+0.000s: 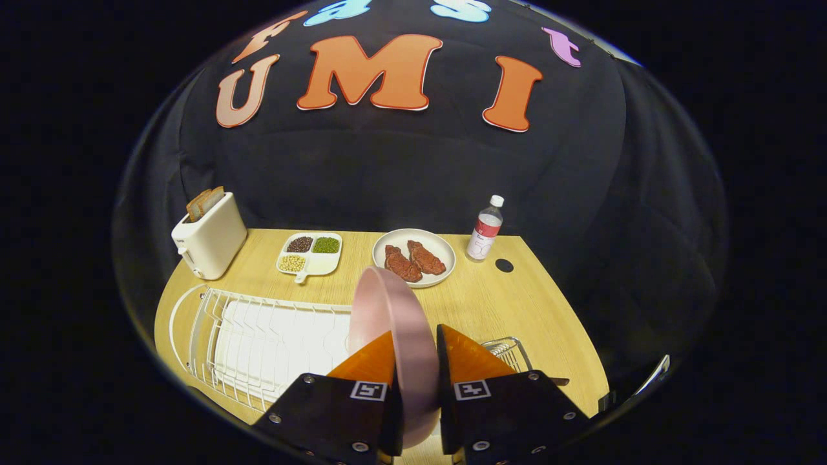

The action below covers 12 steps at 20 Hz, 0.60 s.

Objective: Take the plate from the dish rack, then take the spoon from the basket and place it into the plate.

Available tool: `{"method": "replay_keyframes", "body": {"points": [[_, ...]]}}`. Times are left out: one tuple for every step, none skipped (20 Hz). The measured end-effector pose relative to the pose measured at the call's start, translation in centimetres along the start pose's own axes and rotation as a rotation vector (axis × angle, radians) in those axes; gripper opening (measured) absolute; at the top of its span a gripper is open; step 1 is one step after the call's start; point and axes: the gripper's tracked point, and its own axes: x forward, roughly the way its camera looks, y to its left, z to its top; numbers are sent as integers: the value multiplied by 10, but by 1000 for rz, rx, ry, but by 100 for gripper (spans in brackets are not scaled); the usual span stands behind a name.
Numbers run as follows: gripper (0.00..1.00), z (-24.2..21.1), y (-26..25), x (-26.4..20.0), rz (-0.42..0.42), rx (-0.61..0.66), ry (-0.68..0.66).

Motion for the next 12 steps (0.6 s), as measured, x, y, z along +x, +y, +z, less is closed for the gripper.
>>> {"method": "replay_keyframes", "body": {"points": [[23,0,-1,-9,10,7,-10],[23,-1,-2,-18,22,19,-19],[23,-2,-1,-29,42,29,-27],[23,-6,-1,-42,65,44,-38],[23,-9,1,-54,92,56,-49],[23,-17,1,-68,119,74,-53],[23,-23,4,-80,149,91,-62],[23,-33,4,-92,174,105,-69],[23,-44,5,-103,199,112,-70],[23,-57,9,-113,228,122,-76],[23,-71,10,-124,253,132,-74],[23,-86,12,-134,280,142,-72]]}}
